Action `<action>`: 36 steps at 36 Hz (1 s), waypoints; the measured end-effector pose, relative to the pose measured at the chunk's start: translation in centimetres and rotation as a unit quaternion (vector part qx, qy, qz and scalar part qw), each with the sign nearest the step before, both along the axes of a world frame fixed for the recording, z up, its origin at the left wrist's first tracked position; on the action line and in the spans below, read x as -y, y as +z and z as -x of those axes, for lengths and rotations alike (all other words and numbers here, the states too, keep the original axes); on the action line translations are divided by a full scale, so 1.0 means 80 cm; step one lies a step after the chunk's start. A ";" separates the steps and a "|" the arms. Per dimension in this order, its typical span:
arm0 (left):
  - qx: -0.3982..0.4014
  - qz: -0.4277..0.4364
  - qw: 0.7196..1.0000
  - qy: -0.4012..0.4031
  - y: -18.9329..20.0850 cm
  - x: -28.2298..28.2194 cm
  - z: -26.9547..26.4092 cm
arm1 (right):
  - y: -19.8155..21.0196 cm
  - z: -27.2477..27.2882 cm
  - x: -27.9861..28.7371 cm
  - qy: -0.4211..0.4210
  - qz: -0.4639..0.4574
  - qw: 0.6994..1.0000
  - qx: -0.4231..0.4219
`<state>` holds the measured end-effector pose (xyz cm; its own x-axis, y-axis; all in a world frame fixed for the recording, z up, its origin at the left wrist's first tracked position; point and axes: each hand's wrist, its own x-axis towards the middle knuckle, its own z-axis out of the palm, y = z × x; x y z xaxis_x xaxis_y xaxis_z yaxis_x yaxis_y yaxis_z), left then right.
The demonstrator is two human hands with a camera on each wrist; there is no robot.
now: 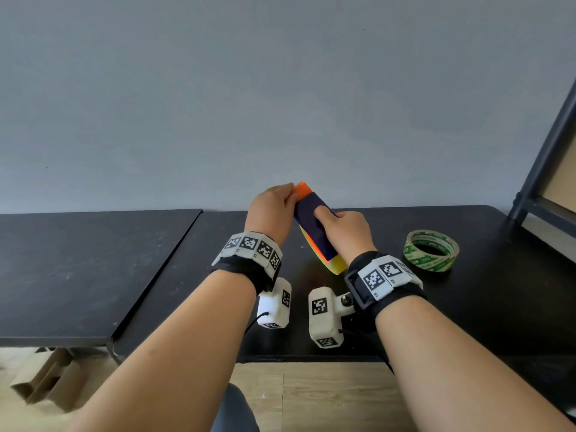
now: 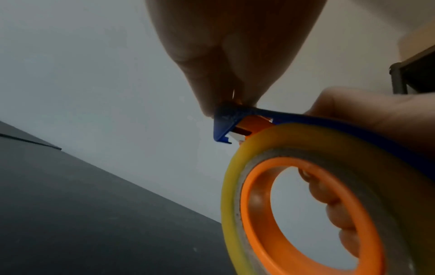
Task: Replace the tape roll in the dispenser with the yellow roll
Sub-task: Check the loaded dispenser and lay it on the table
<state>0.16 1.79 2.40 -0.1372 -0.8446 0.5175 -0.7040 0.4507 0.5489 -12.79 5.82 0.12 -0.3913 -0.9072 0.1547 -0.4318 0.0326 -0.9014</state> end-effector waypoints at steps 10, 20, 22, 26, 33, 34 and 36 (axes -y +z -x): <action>0.131 -0.007 0.991 -0.016 0.001 0.013 -0.005 | 0.002 -0.003 0.007 -0.020 -0.006 1.000 0.008; 0.184 -0.056 0.981 -0.014 -0.005 0.014 -0.009 | 0.004 -0.005 0.011 -0.027 -0.012 1.000 -0.001; 0.184 -0.056 0.981 -0.014 -0.005 0.013 -0.011 | 0.004 -0.007 0.011 -0.029 -0.013 0.999 -0.005; 0.177 -0.048 0.983 -0.015 -0.003 0.011 -0.015 | 0.004 -0.010 0.011 -0.024 -0.012 1.000 -0.011; 0.169 0.035 0.985 -0.014 -0.001 0.002 -0.019 | 0.007 -0.006 0.014 -0.046 -0.019 0.999 0.003; 0.158 0.038 0.987 -0.012 -0.001 0.001 -0.019 | 0.007 -0.005 0.015 -0.044 -0.019 0.999 0.001; 0.108 0.042 0.993 0.003 -0.002 0.001 -0.017 | 0.007 -0.004 0.015 -0.039 -0.017 0.999 -0.004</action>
